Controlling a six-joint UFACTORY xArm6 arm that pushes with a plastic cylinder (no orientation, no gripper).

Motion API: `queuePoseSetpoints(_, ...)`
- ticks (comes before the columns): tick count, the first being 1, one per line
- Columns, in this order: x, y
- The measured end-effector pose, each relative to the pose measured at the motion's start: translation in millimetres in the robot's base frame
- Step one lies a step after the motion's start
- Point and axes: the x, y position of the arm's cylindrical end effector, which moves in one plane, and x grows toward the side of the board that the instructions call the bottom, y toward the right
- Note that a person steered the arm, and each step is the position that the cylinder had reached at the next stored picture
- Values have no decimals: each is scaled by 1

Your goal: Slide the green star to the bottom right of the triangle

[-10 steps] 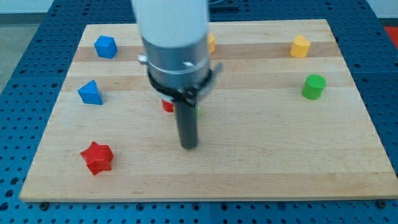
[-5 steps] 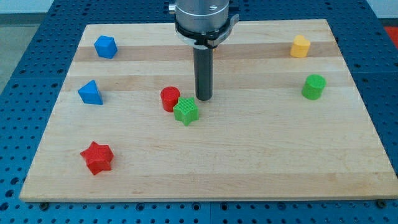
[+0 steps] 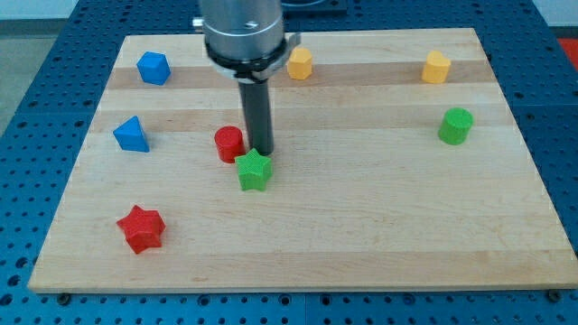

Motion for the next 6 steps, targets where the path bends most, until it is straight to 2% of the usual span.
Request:
queuePoseSetpoints(1, -3, 25)
queuePoseSetpoints(2, 9, 21)
queuePoseSetpoints(4, 43, -38)
queuePoseSetpoints(6, 54, -88)
